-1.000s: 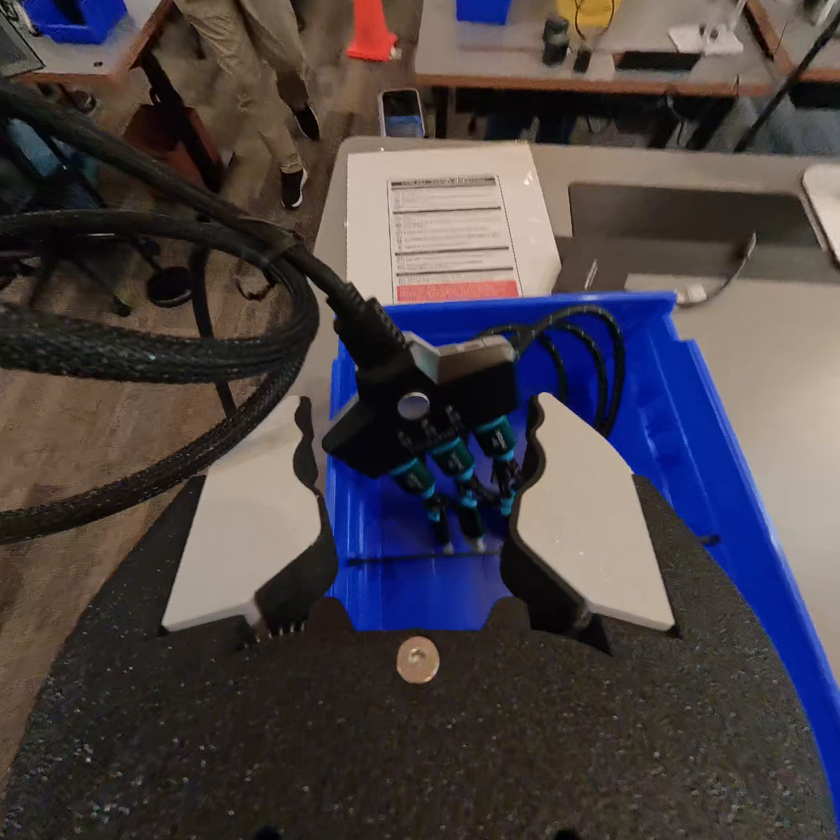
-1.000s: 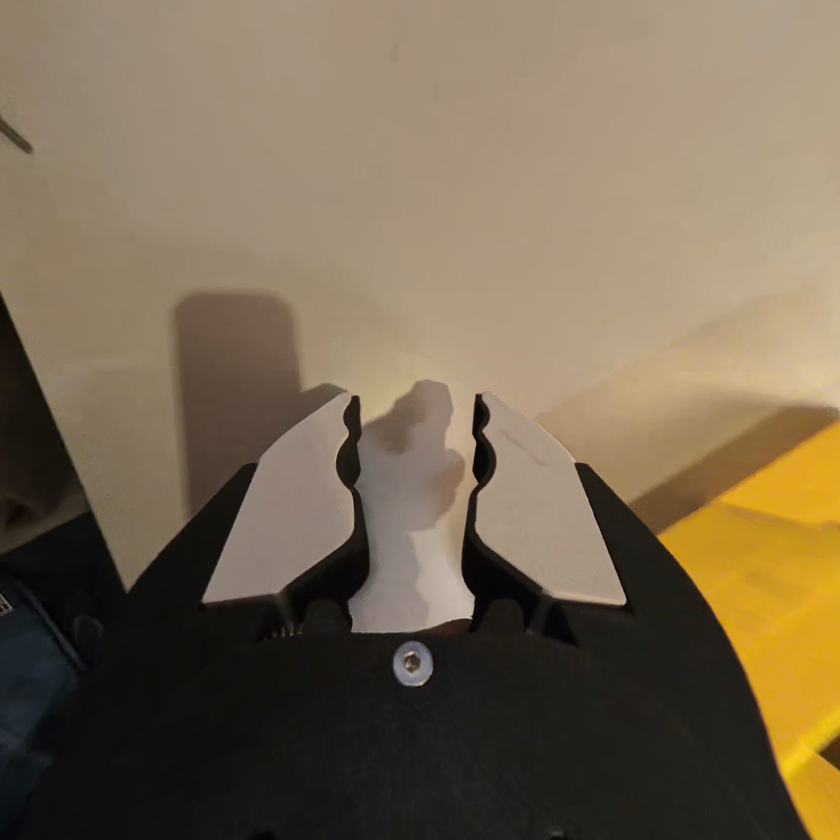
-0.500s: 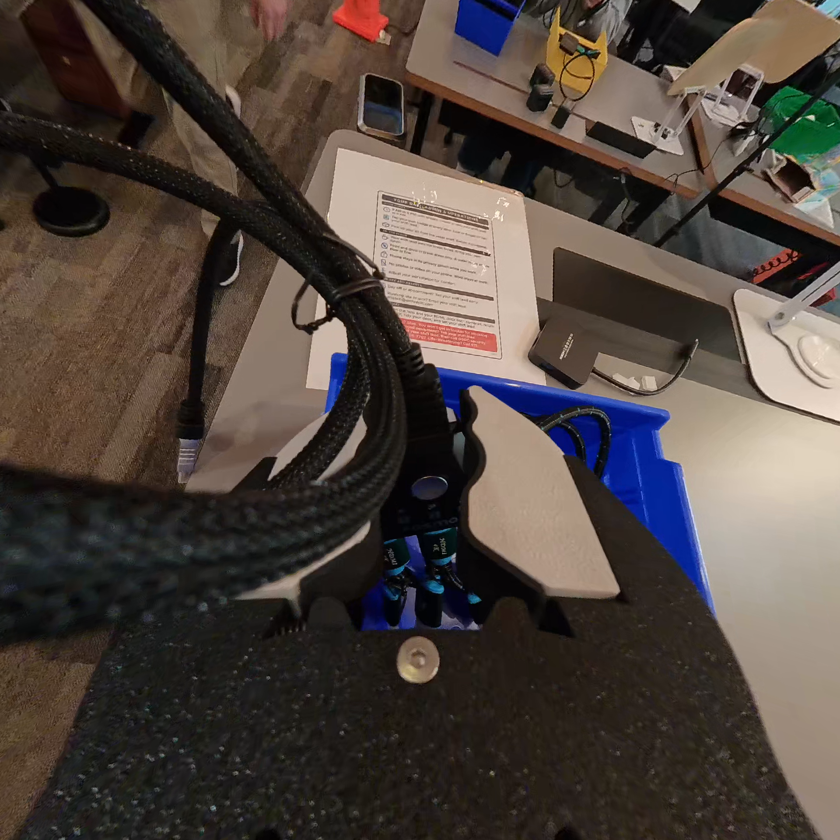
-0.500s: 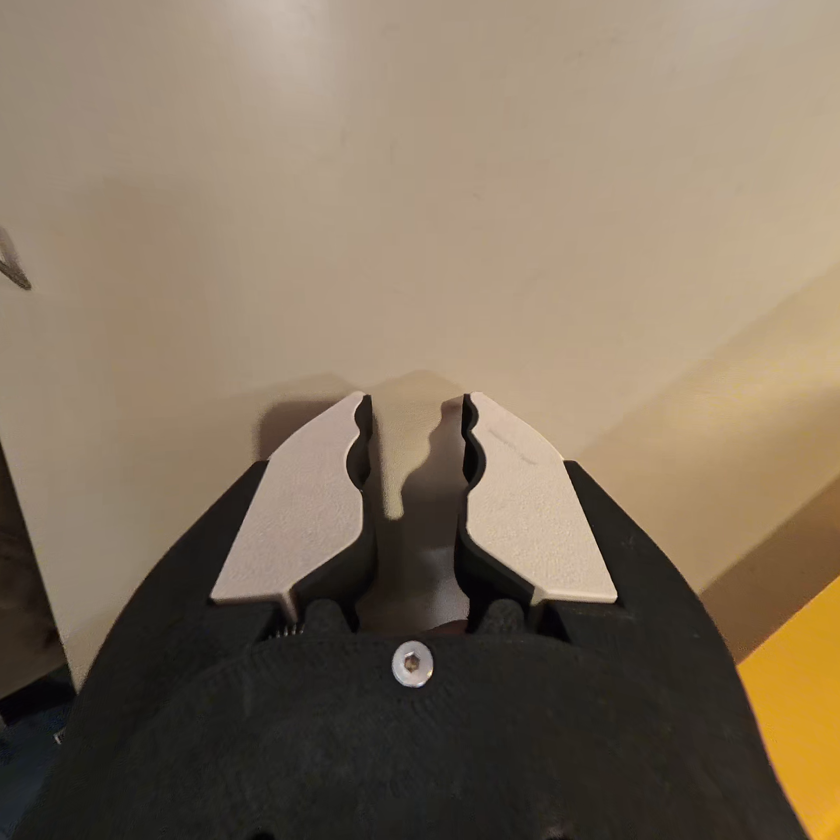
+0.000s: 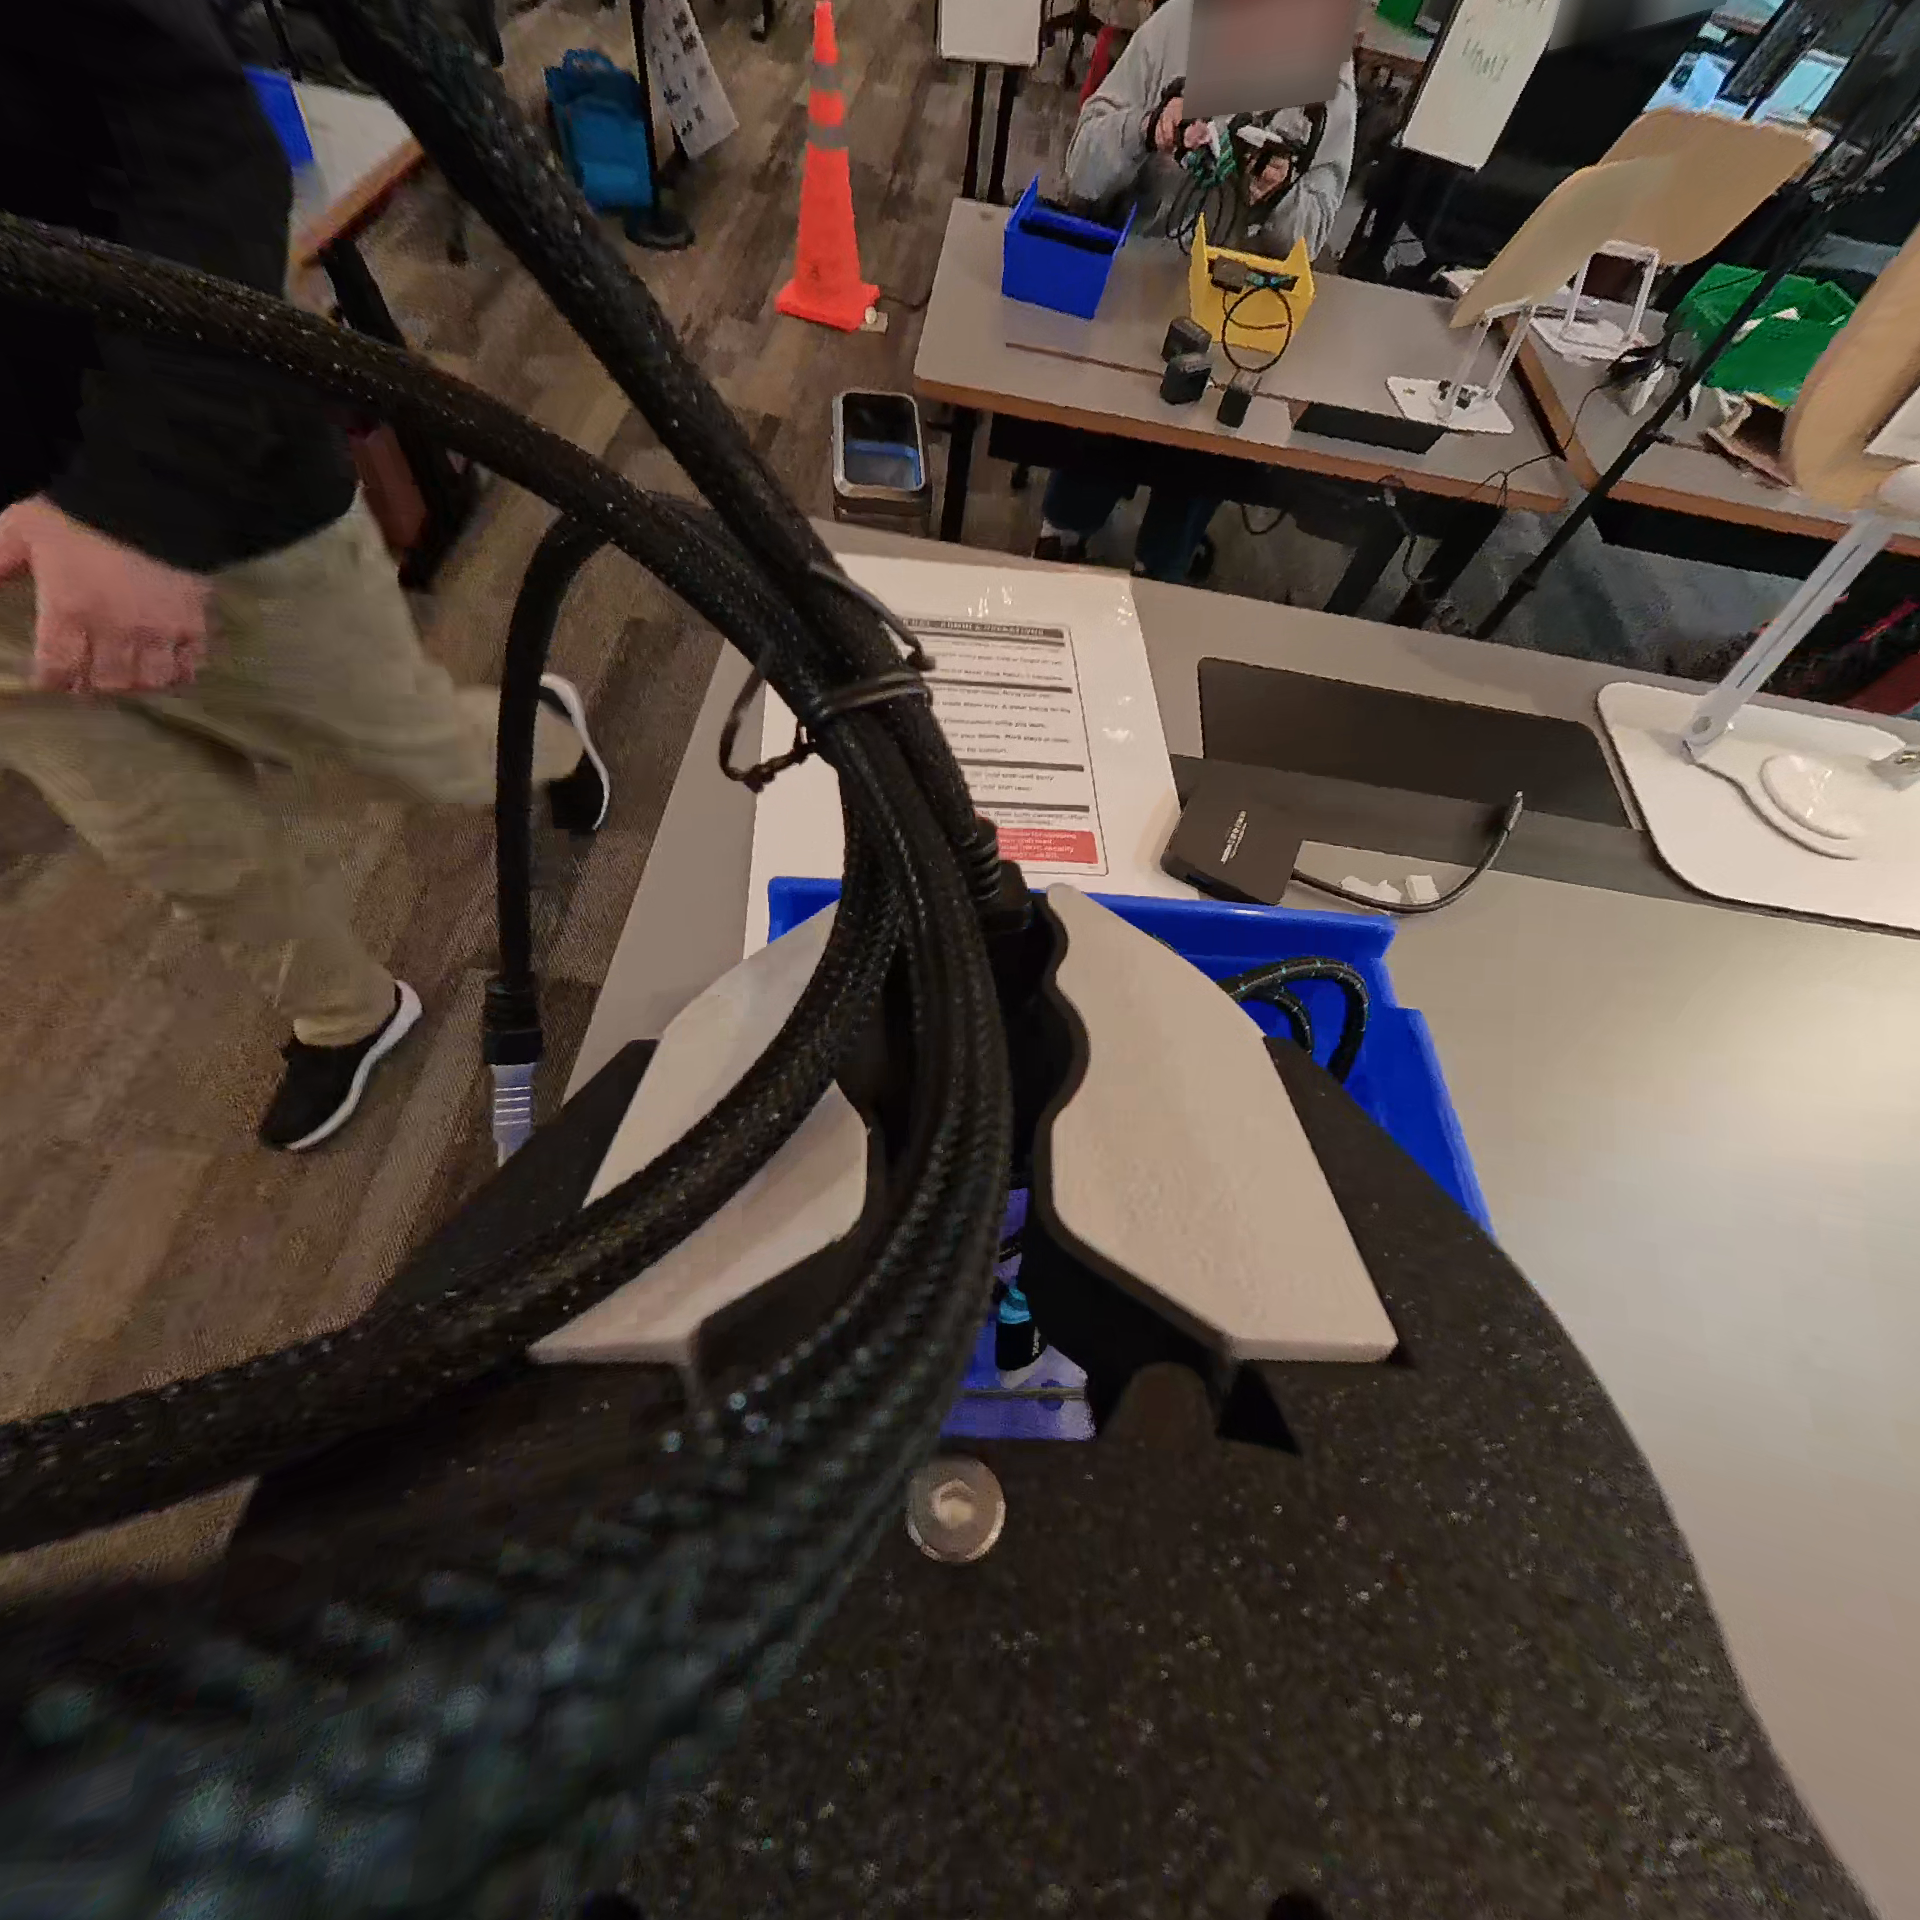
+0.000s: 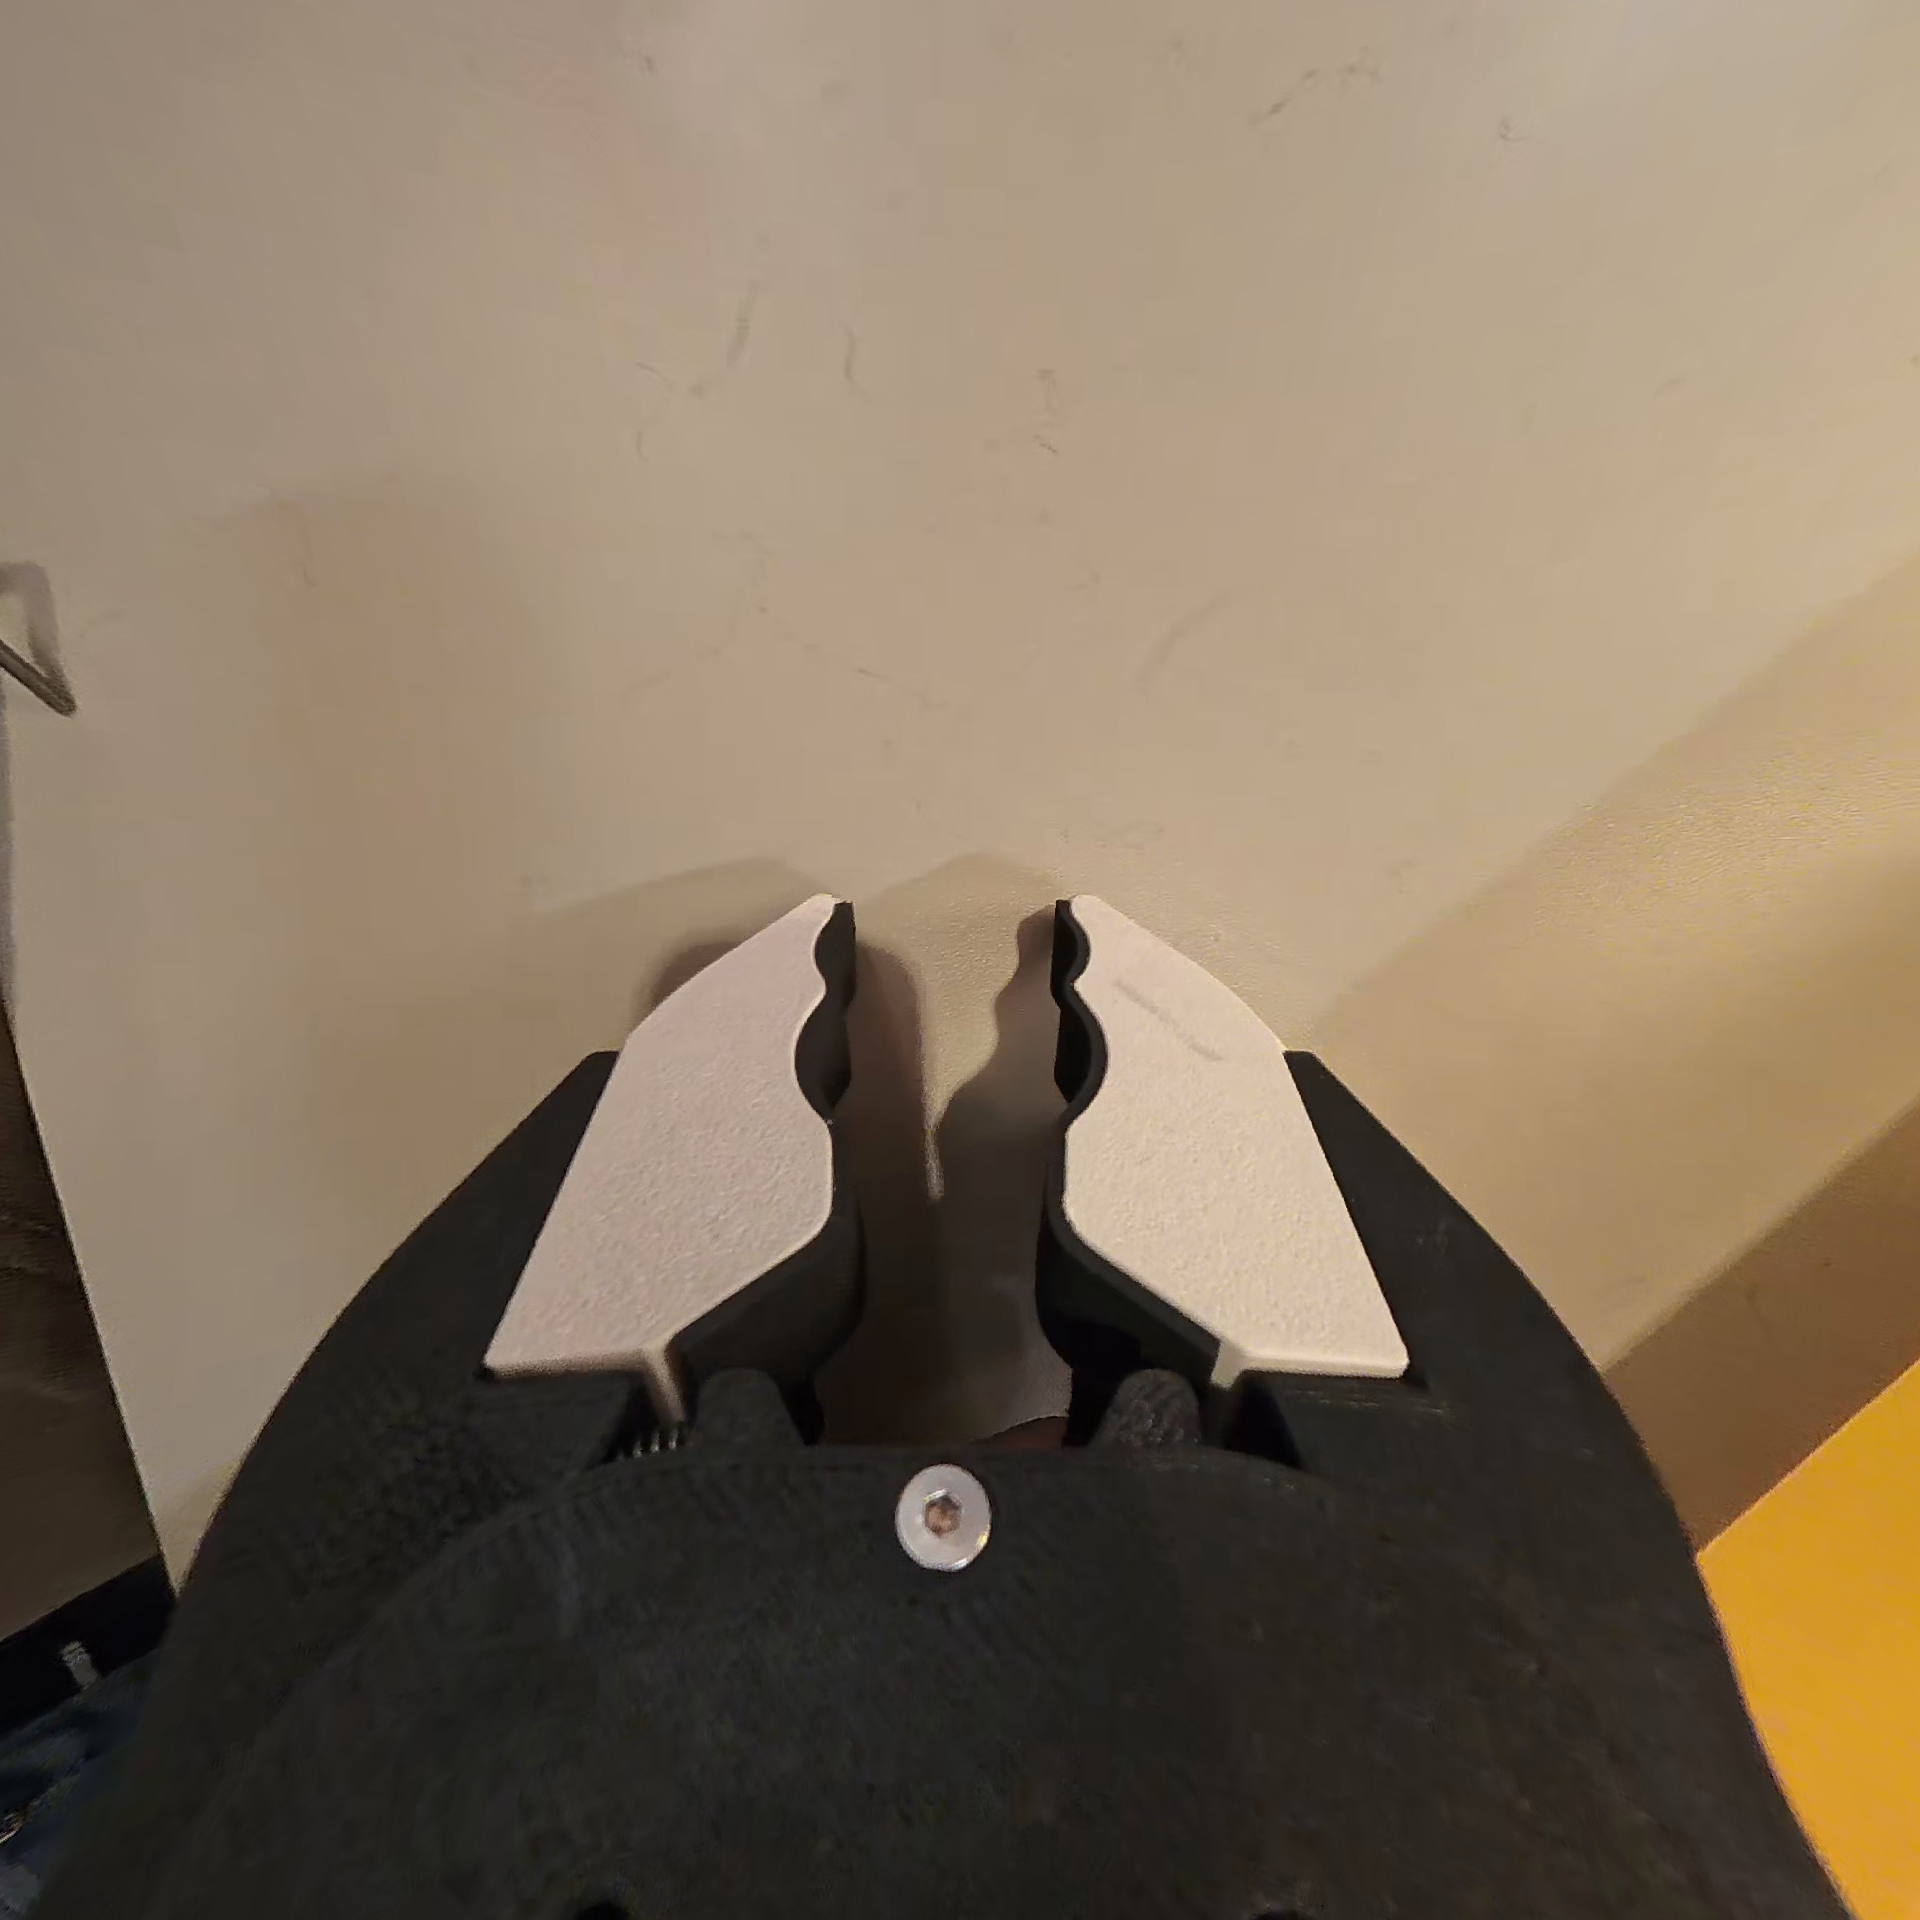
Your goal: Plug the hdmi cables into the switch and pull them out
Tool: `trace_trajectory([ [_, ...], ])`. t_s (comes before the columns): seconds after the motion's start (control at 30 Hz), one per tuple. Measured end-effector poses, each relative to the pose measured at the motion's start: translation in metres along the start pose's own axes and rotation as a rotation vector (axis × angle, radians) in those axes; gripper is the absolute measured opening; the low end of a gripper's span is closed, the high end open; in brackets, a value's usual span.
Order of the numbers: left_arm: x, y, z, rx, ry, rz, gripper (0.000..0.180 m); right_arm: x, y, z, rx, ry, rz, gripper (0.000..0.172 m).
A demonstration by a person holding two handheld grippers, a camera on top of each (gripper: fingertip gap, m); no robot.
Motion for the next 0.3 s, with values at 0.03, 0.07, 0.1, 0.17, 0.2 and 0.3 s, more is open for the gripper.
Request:
trace_trajectory([
  [0.03, 0.006, 0.003, -0.005, -0.005, 0.014, 0.010, 0.025, 0.000, 0.000, 0.000, 0.003, -0.001, 0.003, 0.036],
  [0.07, 0.013, 0.007, -0.010, -0.010, 0.029, 0.018, 0.025, 0.000, 0.000, 0.000, 0.005, -0.001, 0.006, 0.036],
  [0.1, 0.020, 0.010, -0.014, -0.014, 0.045, 0.022, 0.029, 0.000, 0.000, 0.000, 0.006, -0.001, 0.007, 0.036],
  [0.17, 0.035, 0.016, -0.024, -0.020, 0.075, 0.035, 0.029, 0.000, 0.000, 0.000, 0.009, -0.002, 0.009, 0.036],
  [0.2, 0.043, 0.019, -0.029, -0.023, 0.091, 0.045, 0.025, 0.000, 0.000, 0.000, 0.009, -0.001, 0.009, 0.036],
  [0.3, 0.067, 0.030, -0.044, -0.026, 0.134, 0.095, 0.029, 0.000, 0.000, 0.000, 0.011, -0.001, 0.007, 0.035],
])
Point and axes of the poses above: each gripper's, where its closed fingertips meet, z out along the fingers, x out of its top, y = z × x across the jaws, the point moved 1 cm from there along -z, back along the fingers, and after that the axes turned 12 degrees about y, right-handed, at the moved point
